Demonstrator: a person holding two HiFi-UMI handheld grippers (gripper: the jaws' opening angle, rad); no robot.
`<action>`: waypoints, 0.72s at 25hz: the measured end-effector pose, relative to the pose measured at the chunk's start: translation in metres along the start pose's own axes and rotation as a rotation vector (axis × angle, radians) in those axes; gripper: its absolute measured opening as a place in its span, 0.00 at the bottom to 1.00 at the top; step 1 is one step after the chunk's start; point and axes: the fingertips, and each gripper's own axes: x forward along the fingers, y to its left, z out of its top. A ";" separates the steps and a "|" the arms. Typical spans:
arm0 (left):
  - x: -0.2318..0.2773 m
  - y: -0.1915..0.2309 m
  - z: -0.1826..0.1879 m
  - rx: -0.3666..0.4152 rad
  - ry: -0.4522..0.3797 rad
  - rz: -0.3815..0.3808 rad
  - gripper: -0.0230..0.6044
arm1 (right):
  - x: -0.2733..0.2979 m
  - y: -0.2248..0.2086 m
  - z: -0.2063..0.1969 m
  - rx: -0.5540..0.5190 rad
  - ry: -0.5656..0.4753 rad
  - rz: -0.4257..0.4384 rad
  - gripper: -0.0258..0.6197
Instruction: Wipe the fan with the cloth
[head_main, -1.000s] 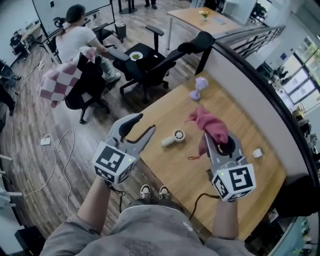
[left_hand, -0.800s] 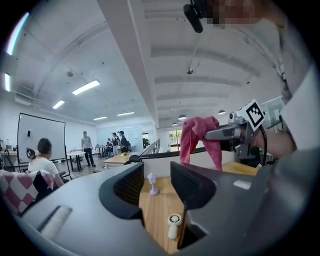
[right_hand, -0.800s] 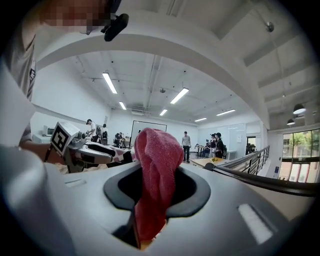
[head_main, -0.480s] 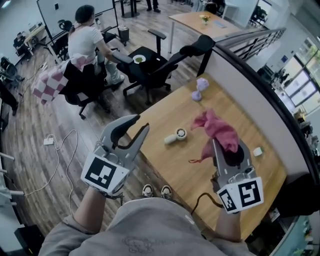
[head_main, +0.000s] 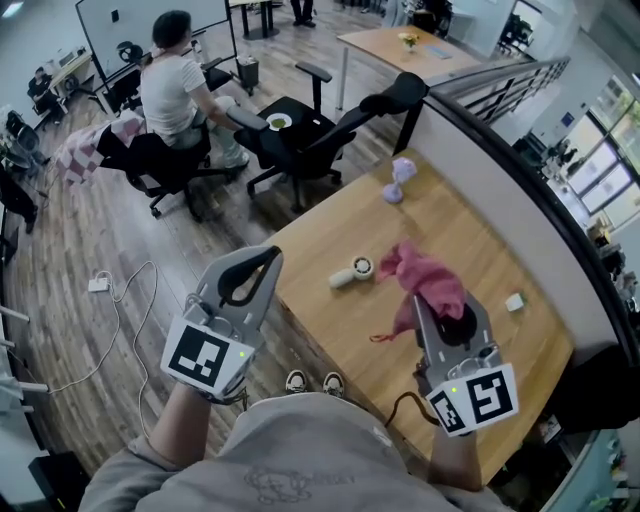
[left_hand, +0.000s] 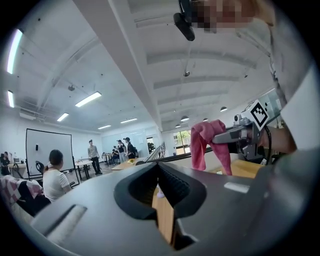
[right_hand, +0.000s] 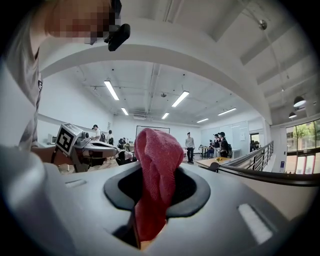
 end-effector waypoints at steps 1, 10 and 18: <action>-0.001 0.000 -0.001 -0.004 0.005 -0.001 0.04 | 0.000 0.003 -0.001 0.003 0.003 0.006 0.21; -0.006 0.002 0.001 -0.001 0.015 0.013 0.04 | 0.001 0.010 -0.005 0.008 0.020 0.029 0.21; -0.013 0.002 0.002 -0.020 0.008 0.023 0.04 | -0.002 0.014 -0.006 0.010 0.024 0.027 0.21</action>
